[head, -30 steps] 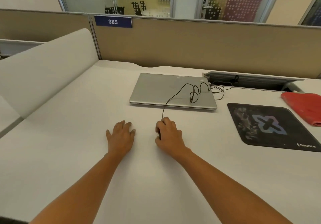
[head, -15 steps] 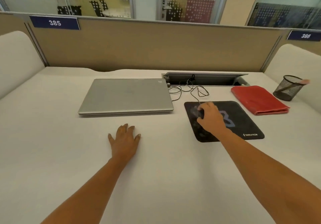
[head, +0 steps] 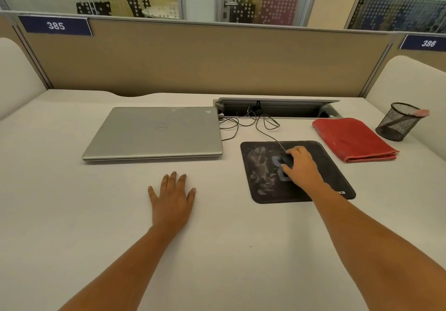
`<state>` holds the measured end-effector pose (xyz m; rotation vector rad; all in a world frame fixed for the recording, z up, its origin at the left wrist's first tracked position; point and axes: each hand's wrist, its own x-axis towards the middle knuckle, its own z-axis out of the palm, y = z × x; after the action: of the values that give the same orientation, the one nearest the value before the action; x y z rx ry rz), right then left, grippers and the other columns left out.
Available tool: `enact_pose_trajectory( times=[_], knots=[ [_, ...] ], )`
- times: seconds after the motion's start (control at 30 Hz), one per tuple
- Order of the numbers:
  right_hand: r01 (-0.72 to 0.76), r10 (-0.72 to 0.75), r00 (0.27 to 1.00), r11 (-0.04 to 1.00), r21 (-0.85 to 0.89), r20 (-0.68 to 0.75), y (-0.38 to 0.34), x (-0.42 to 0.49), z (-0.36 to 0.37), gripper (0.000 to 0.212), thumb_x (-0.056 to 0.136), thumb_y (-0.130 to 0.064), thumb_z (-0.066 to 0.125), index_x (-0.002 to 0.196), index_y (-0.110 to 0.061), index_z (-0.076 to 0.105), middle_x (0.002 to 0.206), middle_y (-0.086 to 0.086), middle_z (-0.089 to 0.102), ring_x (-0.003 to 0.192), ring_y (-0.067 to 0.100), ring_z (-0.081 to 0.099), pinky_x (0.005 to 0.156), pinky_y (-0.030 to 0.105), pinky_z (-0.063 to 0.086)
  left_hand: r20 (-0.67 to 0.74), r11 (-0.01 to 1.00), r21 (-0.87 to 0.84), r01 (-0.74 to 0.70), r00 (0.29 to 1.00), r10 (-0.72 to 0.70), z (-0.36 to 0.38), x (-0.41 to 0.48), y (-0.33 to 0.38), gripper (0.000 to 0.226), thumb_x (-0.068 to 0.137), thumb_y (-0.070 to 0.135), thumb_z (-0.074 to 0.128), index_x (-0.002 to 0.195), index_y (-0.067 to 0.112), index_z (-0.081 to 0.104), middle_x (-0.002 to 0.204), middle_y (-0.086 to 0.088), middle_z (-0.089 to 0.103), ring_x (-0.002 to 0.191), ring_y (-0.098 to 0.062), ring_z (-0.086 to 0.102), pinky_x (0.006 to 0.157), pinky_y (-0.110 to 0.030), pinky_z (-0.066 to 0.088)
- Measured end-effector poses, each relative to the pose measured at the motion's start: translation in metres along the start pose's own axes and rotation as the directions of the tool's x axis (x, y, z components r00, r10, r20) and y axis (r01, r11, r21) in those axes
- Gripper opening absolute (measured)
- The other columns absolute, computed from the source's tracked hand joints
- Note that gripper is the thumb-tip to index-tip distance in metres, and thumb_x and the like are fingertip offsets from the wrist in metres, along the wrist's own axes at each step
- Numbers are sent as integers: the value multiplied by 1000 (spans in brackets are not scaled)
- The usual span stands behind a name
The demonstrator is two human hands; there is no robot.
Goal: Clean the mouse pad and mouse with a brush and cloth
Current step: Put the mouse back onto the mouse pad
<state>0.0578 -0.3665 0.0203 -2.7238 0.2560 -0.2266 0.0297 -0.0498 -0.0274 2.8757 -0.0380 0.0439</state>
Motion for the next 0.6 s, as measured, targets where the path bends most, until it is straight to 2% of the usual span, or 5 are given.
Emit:
enact_pose_trajectory(
  times=[0.17,0.3,0.37,0.47,0.6],
  knots=[
    [-13,13,1000,999,-39,-10,2,0,5,46,91,-27,55,132,-8,44,138,11,41,125,26,41,106,38,37,7,1000,22,5,1000,-5,-2,-1,1,53,98,44,22,146,24,19,156,1,11,144,-17,6,114,-51,4],
    [14,-21,999,975,-220,-30,-6,-7,10,51,95,-35,44,140,-12,34,150,9,29,142,24,19,115,47,15,24,999,36,-1,1000,0,-5,-1,3,53,98,45,22,146,23,18,156,1,11,144,-17,6,114,-51,6],
    [25,-36,999,965,-261,-38,-14,-13,13,53,96,-38,39,142,-12,31,153,7,25,144,23,13,115,47,10,60,998,59,-16,998,13,-8,0,1,54,98,46,21,147,24,16,157,1,10,144,-17,6,114,-51,6],
    [19,-30,999,946,-323,-30,-29,-27,24,53,98,-38,31,144,-11,26,154,8,22,144,23,11,116,46,9,113,992,109,-56,993,43,-15,3,-5,56,97,49,19,147,24,15,157,1,10,144,-16,7,114,-52,4],
    [-83,68,996,943,-323,-58,-59,-51,42,55,100,-36,21,147,-8,13,156,9,14,145,23,7,116,45,10,134,984,146,-104,987,84,-23,3,-11,56,98,48,16,147,22,15,157,1,11,144,-16,7,114,-51,-3]
  ],
)
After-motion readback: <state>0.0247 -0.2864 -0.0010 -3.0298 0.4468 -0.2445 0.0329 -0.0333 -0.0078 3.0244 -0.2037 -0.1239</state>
